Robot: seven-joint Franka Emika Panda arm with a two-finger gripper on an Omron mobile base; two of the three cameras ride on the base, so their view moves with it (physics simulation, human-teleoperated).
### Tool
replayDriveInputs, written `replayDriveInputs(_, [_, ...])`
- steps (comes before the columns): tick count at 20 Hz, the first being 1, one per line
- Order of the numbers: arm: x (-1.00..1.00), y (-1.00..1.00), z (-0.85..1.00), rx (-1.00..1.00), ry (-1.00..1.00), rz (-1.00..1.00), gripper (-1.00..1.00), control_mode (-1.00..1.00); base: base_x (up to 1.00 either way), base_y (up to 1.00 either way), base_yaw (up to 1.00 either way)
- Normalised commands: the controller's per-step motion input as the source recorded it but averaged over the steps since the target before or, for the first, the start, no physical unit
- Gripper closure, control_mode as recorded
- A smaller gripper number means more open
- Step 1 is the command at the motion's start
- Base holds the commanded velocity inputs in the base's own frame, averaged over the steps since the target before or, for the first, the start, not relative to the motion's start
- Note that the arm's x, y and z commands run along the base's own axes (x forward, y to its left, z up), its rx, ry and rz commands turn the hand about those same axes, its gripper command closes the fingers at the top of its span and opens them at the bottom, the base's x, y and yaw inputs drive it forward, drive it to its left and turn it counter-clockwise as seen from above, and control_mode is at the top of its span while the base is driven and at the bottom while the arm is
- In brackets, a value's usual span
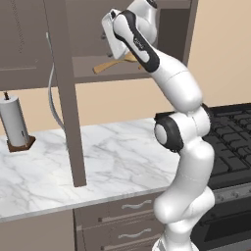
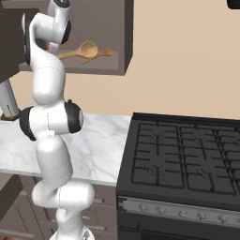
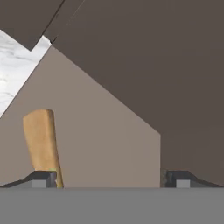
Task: Organize the utensils by type. Pick up the wooden spoons from the counter and place them in the open cabinet. Then pick up the metallic utensils from the counter and place them in the open drawer.
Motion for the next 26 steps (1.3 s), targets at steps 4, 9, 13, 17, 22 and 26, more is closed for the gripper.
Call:
replayDriveInputs(4, [0.04, 0.22, -0.17, 0.02, 0.0, 0.04, -1.0, -1.0, 0.0, 0.0, 0.0])
replayDriveInputs(9, [-0.01, 0.08, -0.29, 0.0, -0.03, 0.0, -1.0, -1.0, 0.0, 0.0, 0.0])
replayDriveInputs(13, [-0.54, -0.01, -0.16, 0.0, -0.09, 0.0, -1.0, -1.0, 0.0, 0.0, 0.0])
replayDriveInputs(17, [-0.92, -0.11, -0.12, 0.0, -0.13, -0.02, -1.0, -1.0, 0.0, 0.0, 0.0])
replayDriveInputs(22, [-1.0, -0.25, -0.22, 0.0, -0.04, -0.05, -1.0, -1.0, 0.0, 0.0, 0.0])
replayDriveInputs(26, [-0.85, -0.51, -0.22, 0.0, 0.04, -0.09, -1.0, -1.0, 0.0, 0.0, 0.0])
